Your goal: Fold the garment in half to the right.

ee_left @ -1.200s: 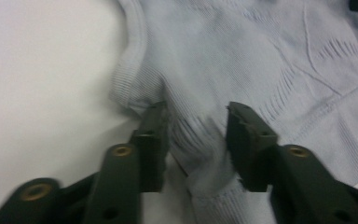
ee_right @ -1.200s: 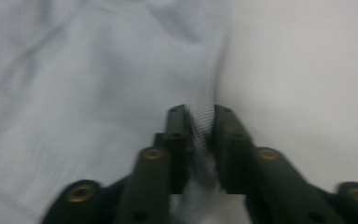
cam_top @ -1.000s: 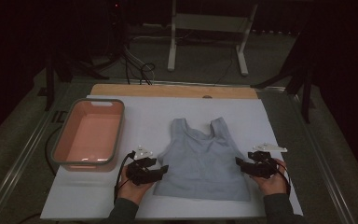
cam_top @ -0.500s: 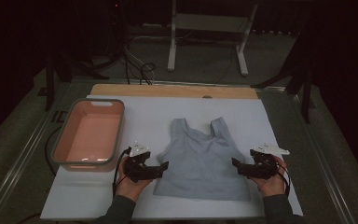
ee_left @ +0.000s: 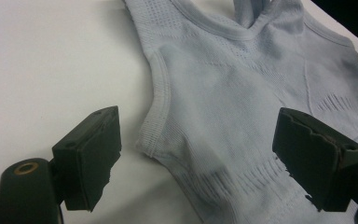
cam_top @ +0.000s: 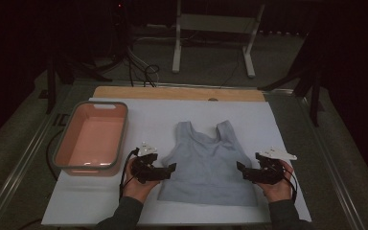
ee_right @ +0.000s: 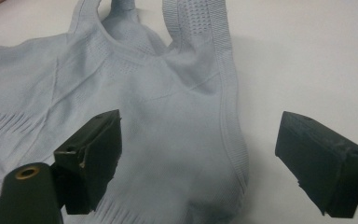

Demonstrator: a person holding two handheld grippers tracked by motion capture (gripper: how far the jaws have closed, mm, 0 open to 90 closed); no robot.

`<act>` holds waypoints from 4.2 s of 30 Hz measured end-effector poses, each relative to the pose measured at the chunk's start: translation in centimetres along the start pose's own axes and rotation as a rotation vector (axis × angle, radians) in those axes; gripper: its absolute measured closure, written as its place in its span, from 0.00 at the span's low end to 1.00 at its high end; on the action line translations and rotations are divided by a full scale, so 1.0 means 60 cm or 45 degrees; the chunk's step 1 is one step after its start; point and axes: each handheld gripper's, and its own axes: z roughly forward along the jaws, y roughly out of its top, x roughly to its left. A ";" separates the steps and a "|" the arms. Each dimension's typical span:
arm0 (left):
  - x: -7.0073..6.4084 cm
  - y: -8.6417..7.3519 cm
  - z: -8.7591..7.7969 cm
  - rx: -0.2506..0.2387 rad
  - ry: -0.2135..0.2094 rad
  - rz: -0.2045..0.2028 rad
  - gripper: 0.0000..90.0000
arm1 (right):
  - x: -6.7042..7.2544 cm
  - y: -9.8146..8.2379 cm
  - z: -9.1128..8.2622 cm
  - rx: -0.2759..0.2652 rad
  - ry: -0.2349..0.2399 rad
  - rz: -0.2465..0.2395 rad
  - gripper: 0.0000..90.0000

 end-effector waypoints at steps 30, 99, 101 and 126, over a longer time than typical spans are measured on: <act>0.021 0.001 0.056 0.225 0.084 -0.026 0.61 | -0.006 0.000 -0.006 -0.004 -0.004 -0.002 0.18; 0.010 0.072 -0.047 0.064 0.041 0.074 0.91 | 0.004 0.003 0.012 0.072 -0.030 -0.017 0.35; 0.001 0.075 -0.043 0.056 0.034 0.082 0.91 | 0.004 0.003 0.013 0.074 -0.026 -0.020 0.34; -0.094 0.128 -0.002 0.038 -0.106 0.242 0.91 | 0.003 0.004 0.010 0.065 -0.026 -0.018 0.33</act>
